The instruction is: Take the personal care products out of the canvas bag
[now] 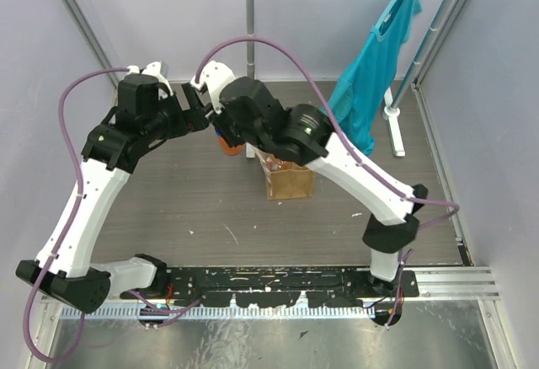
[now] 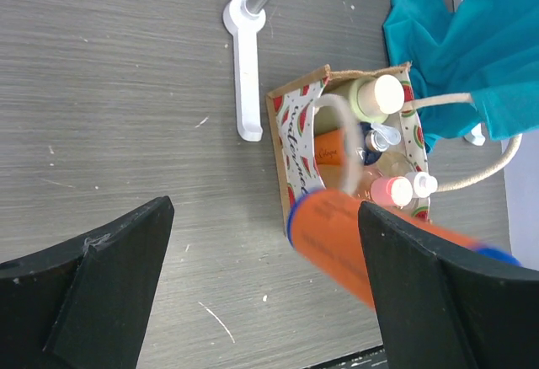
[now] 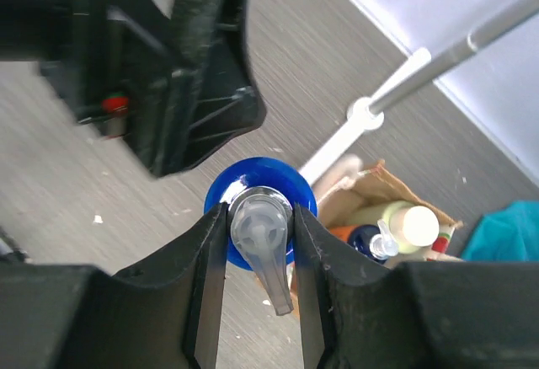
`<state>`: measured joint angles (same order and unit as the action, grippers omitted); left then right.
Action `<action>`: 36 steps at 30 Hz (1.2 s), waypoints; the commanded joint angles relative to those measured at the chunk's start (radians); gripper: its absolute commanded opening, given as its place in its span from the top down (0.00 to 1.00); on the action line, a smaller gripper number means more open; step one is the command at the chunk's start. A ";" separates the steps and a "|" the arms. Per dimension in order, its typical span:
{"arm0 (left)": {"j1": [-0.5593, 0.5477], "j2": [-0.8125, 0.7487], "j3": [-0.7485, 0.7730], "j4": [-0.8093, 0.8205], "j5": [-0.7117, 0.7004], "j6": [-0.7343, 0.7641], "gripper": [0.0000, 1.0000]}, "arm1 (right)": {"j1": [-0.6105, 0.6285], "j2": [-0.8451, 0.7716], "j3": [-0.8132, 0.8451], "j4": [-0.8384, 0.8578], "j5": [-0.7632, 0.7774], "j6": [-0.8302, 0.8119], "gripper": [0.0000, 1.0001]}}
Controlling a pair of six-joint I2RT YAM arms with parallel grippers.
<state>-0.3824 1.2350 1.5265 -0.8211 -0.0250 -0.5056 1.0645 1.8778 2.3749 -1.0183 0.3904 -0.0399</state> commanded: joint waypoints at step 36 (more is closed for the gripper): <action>-0.216 0.190 0.155 0.108 0.184 0.019 0.06 | -0.186 -0.797 -1.210 0.222 0.194 0.452 0.80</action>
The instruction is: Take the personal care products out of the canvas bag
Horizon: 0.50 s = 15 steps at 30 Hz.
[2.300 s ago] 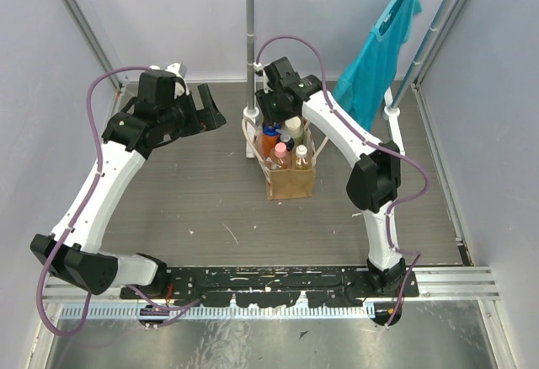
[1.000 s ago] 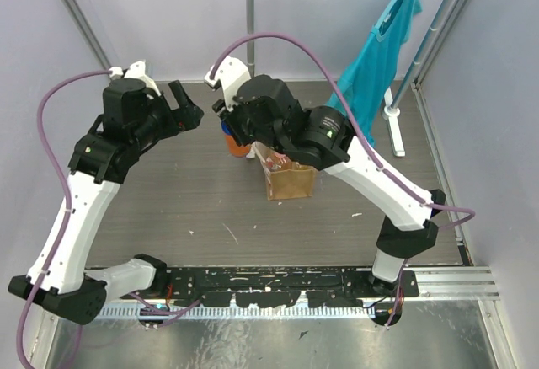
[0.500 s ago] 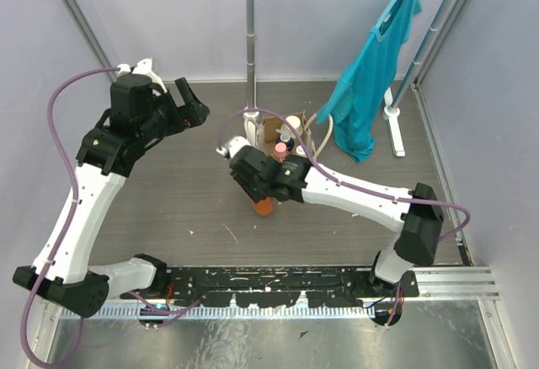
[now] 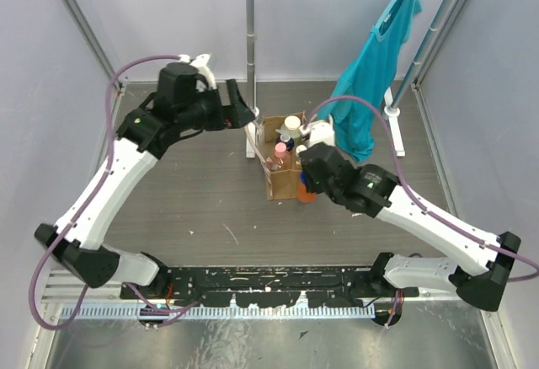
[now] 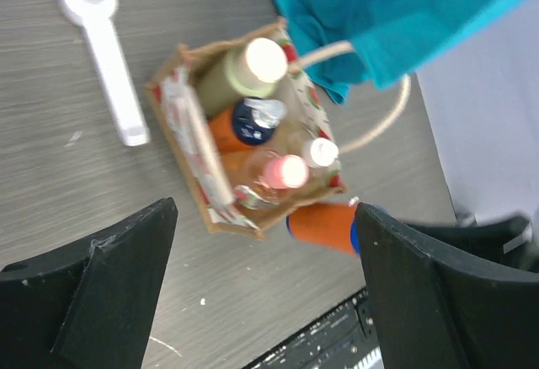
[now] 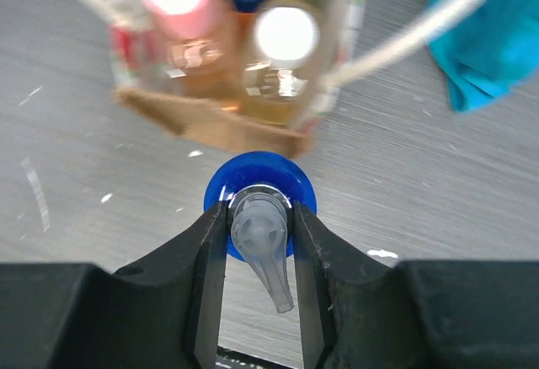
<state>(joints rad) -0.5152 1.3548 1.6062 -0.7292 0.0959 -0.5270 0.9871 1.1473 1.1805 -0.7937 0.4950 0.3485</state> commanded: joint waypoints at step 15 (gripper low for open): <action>-0.255 0.377 0.248 -0.159 -0.025 0.139 0.28 | -0.492 -0.057 -0.096 -0.047 0.049 0.084 0.77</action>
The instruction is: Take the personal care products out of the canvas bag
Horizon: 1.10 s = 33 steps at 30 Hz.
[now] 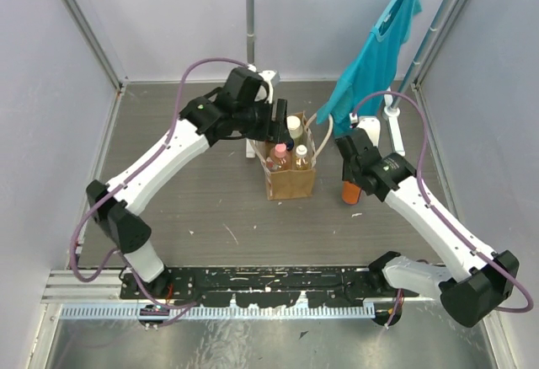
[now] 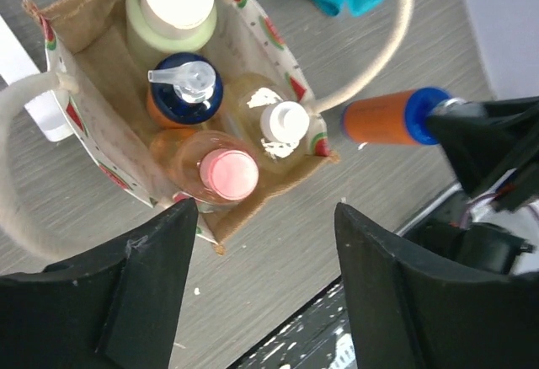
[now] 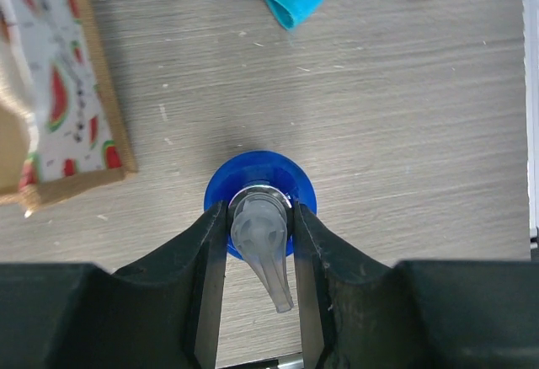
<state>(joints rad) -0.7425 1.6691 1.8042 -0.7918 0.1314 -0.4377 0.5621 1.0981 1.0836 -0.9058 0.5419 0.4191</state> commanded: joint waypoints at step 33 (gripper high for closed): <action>-0.064 0.171 -0.018 0.013 -0.236 0.114 0.45 | -0.129 -0.031 0.033 0.098 -0.160 -0.059 0.33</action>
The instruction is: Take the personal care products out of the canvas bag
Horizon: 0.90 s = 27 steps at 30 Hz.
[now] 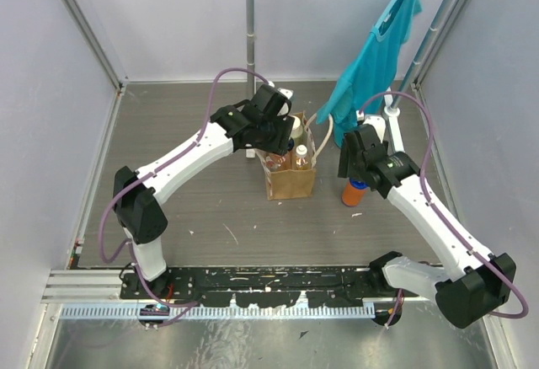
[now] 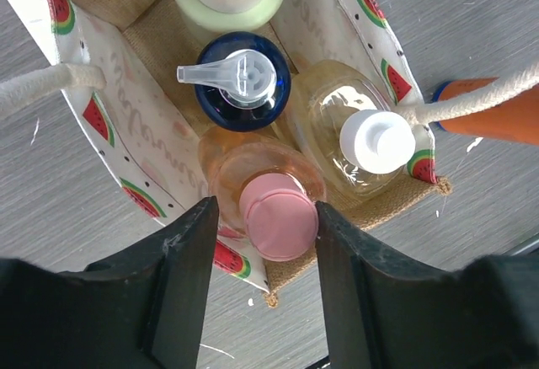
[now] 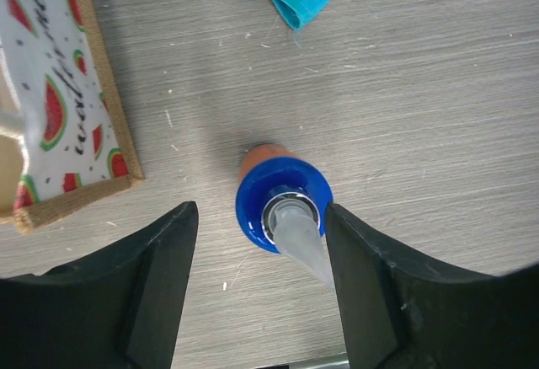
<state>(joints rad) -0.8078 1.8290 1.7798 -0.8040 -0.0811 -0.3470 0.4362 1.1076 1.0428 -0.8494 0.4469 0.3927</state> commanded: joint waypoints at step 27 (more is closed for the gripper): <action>0.004 -0.109 0.689 -0.394 -0.280 0.066 1.00 | 0.261 0.184 0.134 0.420 -0.131 -0.187 0.51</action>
<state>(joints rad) -0.8059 1.8282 2.3966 -1.1774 -0.2745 -0.2905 0.7044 1.2678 1.1839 -0.5381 0.2985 0.2344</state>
